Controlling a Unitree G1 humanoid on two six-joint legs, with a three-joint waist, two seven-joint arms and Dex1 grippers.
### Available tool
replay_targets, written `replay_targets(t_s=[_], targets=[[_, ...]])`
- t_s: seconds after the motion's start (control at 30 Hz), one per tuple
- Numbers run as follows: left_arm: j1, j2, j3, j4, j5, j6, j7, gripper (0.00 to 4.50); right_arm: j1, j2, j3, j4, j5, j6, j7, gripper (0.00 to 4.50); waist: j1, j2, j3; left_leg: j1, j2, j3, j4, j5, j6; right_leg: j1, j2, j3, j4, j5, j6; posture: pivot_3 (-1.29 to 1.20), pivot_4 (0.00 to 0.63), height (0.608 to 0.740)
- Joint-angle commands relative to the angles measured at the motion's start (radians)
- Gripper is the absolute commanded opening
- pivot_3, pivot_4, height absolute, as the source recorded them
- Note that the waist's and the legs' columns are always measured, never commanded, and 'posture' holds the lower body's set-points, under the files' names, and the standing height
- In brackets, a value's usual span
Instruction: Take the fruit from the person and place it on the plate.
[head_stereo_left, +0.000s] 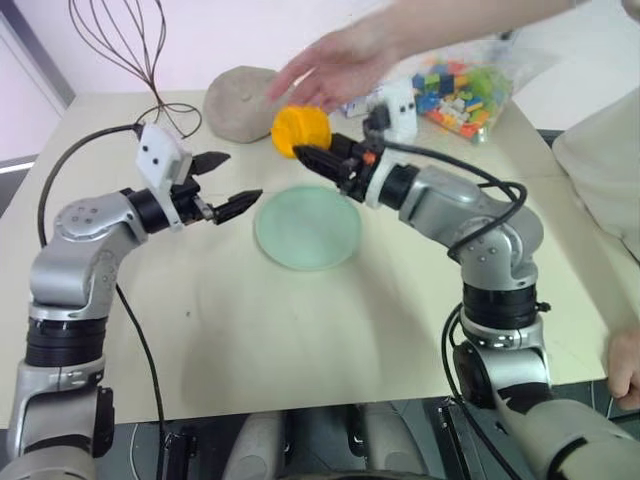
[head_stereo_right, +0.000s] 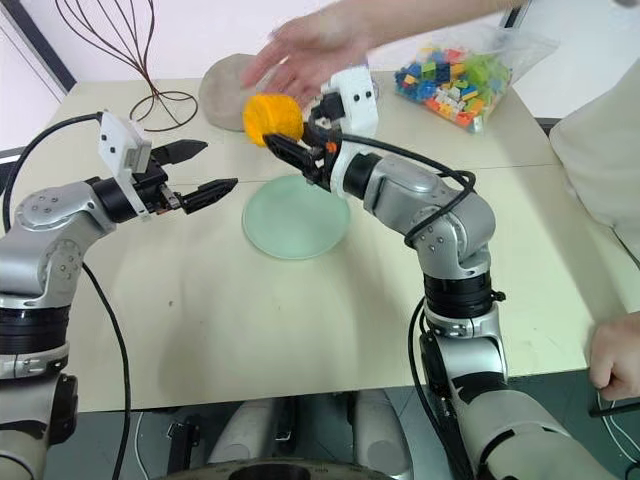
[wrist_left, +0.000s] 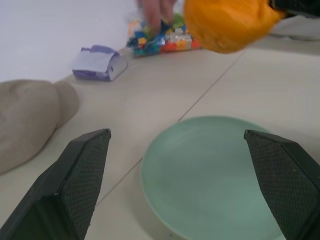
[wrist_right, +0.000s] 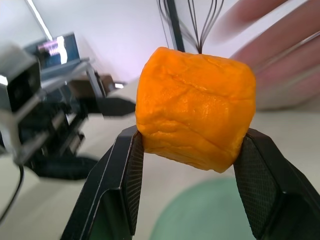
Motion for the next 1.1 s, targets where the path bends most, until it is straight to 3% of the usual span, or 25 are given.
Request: replay_targets(t_s=[0.03,0.53,0.7,0.87,1.1], targets=[[0.012,0.031,0.04,-0.052,-0.036,0.024,-0.02,4.5,0.037,-0.044,0.039,-0.084,-0.024,0.003,0.037,2.01,0.002,0.0,0.0,0.0,0.0,0.0,0.0,0.0,0.0,0.0,0.0,0.0,0.0,0.0,0.0,0.0,0.15,0.74],[0.089,0.102,0.061,-0.114,-0.07,0.081,-0.055,4.5,0.16,-0.152,0.327,0.124,-0.405,-0.278,0.208,2.01,0.003,0.0,0.0,0.0,0.0,0.0,0.0,0.0,0.0,0.0,0.001,0.0,0.0,0.0,0.0,0.0,0.15,0.74],[0.098,0.106,0.062,-0.128,-0.071,0.085,-0.051,4.5,0.167,-0.14,0.347,0.176,-0.475,-0.336,0.238,2.01,0.002,0.0,0.0,0.0,0.0,0.0,0.0,0.0,-0.001,0.0,0.001,0.0,0.0,0.0,0.0,0.0,0.15,0.74],[0.106,0.108,0.065,-0.139,-0.075,0.093,-0.047,4.5,0.168,-0.131,0.327,0.16,-0.499,-0.338,0.258,4.41,0.001,0.0,0.0,0.0,0.0,0.0,0.0,0.001,-0.001,0.0,0.001,0.0,0.0,0.0,0.0,0.0,0.15,0.74],[0.106,0.115,0.065,-0.139,-0.089,0.107,-0.07,4.5,0.184,-0.207,0.254,0.012,-0.464,-0.262,0.323,4.41,0.005,0.0,0.0,0.0,-0.001,0.0,0.0,0.001,-0.001,0.0,0.001,0.0,0.0,0.0,0.0,0.0,0.15,0.74]])
